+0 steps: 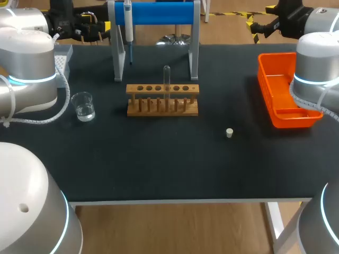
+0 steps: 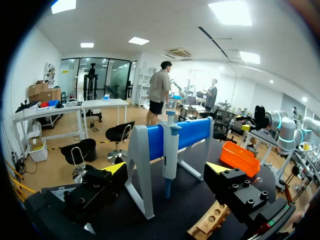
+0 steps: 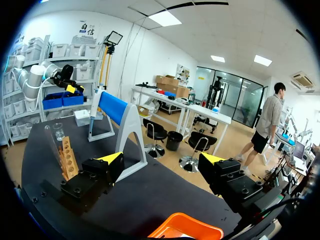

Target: Invert the test tube, pick up the pipette, mount the tip to pipette, aspirate from beaker and dispense into the tube, eject the tip, return the pipette, and cap with the stopper.

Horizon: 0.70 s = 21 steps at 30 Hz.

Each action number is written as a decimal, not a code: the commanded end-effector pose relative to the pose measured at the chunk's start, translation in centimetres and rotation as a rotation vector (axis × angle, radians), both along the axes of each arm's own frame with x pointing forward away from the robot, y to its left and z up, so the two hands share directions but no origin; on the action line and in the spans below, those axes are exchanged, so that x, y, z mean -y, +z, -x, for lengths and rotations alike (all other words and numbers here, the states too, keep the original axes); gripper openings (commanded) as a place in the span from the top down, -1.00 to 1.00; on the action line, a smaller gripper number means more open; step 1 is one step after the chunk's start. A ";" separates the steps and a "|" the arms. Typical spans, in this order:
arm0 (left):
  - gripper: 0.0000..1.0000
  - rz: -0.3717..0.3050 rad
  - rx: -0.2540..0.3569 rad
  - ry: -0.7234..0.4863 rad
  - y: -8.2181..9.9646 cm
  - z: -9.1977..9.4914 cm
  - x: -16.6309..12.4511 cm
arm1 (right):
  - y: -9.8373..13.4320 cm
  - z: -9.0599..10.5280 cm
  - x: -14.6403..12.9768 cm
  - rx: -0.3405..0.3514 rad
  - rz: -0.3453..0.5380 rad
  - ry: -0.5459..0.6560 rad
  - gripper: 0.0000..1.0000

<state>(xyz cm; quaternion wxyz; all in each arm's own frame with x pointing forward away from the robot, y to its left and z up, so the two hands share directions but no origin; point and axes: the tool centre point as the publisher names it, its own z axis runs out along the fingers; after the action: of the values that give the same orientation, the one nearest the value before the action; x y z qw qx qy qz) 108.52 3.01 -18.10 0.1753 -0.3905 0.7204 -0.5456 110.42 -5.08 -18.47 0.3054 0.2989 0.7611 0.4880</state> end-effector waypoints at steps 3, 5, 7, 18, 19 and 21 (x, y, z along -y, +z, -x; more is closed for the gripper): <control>-1.00 0.001 0.001 0.000 0.0 0.0 0.0 | 0.0 0.0 0.0 0.000 0.000 0.000 -1.00; -1.00 0.001 0.001 0.000 0.0 0.0 0.0 | 0.0 0.0 0.0 0.000 0.000 0.000 -1.00; -1.00 0.001 0.001 0.000 0.0 0.0 0.0 | 0.0 0.0 0.0 0.000 0.000 0.000 -1.00; -1.00 0.001 0.001 0.000 0.0 0.0 0.0 | 0.2 2.1 -0.4 0.008 -0.018 0.044 -1.00; -1.00 0.001 0.001 0.000 0.0 0.0 0.0 | 0.3 2.8 -0.6 0.006 -0.027 0.060 -1.00; -1.00 0.001 0.001 0.000 0.0 0.0 0.0 | 0.1 4.7 -0.9 -0.002 -0.040 0.087 -1.00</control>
<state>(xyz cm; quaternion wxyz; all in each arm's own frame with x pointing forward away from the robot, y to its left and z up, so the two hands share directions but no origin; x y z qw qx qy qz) 108.51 3.01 -18.10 0.1752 -0.3906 0.7204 -0.5457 108.77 -3.04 -18.51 0.2807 0.2778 0.7660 0.5073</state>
